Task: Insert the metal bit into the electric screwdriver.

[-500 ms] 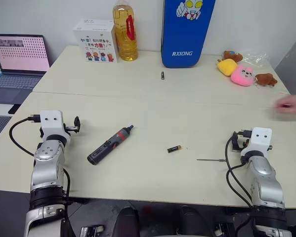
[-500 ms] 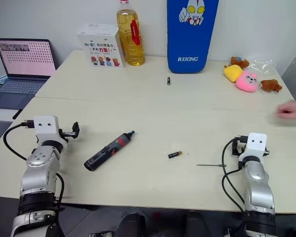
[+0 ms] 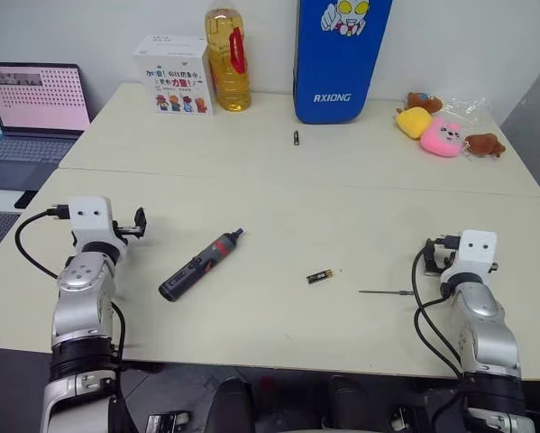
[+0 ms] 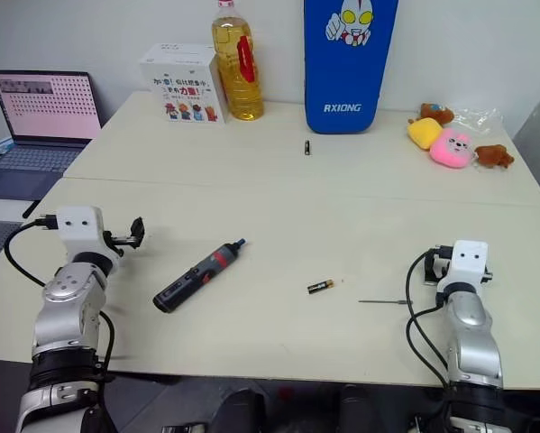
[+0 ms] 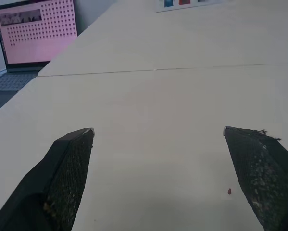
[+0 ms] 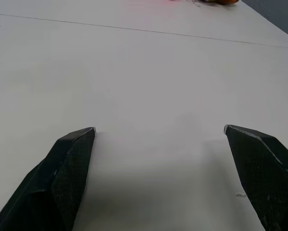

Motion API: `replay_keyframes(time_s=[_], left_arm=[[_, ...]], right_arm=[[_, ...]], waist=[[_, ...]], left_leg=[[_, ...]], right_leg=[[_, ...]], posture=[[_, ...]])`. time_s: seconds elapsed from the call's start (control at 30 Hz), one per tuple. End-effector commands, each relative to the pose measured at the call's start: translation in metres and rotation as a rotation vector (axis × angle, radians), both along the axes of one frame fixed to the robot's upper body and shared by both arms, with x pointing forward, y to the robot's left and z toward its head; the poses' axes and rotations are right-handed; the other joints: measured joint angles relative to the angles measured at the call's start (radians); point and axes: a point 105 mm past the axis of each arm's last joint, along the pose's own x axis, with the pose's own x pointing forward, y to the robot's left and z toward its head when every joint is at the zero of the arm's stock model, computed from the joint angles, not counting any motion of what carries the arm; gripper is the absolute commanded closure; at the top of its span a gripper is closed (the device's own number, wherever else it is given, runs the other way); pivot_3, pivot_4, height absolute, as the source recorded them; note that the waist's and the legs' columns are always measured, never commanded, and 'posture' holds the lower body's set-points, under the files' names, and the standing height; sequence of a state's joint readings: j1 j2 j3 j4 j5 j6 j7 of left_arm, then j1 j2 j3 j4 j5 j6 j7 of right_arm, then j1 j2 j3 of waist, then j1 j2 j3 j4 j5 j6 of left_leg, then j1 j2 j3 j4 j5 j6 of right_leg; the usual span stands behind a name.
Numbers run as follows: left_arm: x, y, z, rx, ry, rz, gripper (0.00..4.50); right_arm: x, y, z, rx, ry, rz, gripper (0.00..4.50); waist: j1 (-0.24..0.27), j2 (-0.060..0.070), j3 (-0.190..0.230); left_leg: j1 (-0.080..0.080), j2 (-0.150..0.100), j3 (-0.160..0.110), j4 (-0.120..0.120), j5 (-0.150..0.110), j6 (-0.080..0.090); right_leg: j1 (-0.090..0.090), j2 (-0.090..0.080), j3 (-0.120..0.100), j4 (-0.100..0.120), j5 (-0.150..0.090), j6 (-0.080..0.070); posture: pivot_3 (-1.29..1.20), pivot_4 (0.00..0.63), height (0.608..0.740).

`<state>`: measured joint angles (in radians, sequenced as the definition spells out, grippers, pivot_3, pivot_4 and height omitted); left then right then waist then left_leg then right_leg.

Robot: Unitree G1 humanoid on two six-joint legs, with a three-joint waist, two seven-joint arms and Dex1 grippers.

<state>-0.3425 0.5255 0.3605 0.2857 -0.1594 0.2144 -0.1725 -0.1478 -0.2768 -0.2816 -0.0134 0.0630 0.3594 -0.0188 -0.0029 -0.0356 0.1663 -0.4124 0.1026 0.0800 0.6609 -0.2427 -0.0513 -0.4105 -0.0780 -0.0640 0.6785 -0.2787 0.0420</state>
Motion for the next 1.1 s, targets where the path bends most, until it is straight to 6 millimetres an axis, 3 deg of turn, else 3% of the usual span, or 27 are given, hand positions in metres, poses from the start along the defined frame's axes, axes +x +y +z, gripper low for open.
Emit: replay_keyframes(time_s=[0.03,0.17,0.4,0.5,0.6,0.67,0.83,1.1], left_arm=[[-0.004,0.003,0.024,0.018,-0.057,-0.035,0.01],[-0.004,-0.010,0.036,0.039,-0.059,-0.142,0.01],[-0.018,-0.076,0.066,0.069,-0.001,-0.637,0.01],[-0.044,-0.122,0.078,0.111,0.082,-0.980,0.01],[-0.078,-0.163,0.074,0.163,0.197,-1.295,0.01],[-0.096,-0.179,0.068,0.182,0.254,-1.423,0.01],[-0.118,-0.195,0.055,0.235,0.284,-1.533,0.01],[-0.126,-0.199,0.045,0.244,0.261,-1.526,0.01]], right_arm=[[0.004,-0.001,0.017,-0.035,-0.035,0.037,0.00],[0.008,0.004,0.029,-0.061,-0.042,0.128,0.00],[0.011,0.065,0.068,-0.072,-0.036,0.723,0.00],[-0.010,0.107,0.077,-0.103,0.059,1.160,0.00],[-0.028,0.138,0.076,-0.151,0.173,1.521,0.00],[-0.029,0.147,0.072,-0.204,0.223,1.642,0.00],[-0.024,0.159,0.059,-0.325,0.269,1.784,0.00],[-0.014,0.175,0.033,-0.391,0.305,1.868,0.00]], waist=[[0.000,0.000,0.000],[0.000,0.000,0.000],[-0.001,0.001,0.001],[-0.001,0.001,0.003],[-0.001,0.002,0.004],[-0.003,0.002,0.004],[0.000,0.002,0.005],[0.001,0.003,0.005]], left_leg=[[0.000,0.000,0.000,0.000,0.000,0.000],[0.000,0.000,0.000,0.000,0.000,0.000],[0.000,0.000,0.000,0.000,0.000,0.000],[0.000,0.000,0.000,0.000,0.000,0.000],[0.000,0.000,0.000,0.000,0.000,0.000],[0.000,0.000,0.000,0.000,0.000,0.000],[0.000,0.000,0.000,0.000,0.000,0.000],[0.000,0.000,0.000,0.001,0.000,0.000]], right_leg=[[0.000,0.000,0.000,0.000,0.000,0.000],[0.000,0.000,0.000,0.000,0.000,0.000],[0.000,0.000,0.000,0.000,0.000,0.000],[0.000,0.000,0.000,0.000,0.000,0.000],[0.000,0.000,0.000,-0.001,0.000,0.000],[0.000,0.000,0.001,-0.001,0.000,0.000],[0.000,0.001,0.001,-0.001,-0.001,-0.001],[0.000,0.001,0.000,0.000,-0.001,-0.001]], posture=[[0.00,0.150,0.740],[0.00,0.150,0.740],[0.00,0.150,0.740],[0.00,0.150,0.740],[0.00,0.150,0.740],[0.00,0.150,0.740],[0.00,0.150,0.740],[0.00,0.150,0.740]])
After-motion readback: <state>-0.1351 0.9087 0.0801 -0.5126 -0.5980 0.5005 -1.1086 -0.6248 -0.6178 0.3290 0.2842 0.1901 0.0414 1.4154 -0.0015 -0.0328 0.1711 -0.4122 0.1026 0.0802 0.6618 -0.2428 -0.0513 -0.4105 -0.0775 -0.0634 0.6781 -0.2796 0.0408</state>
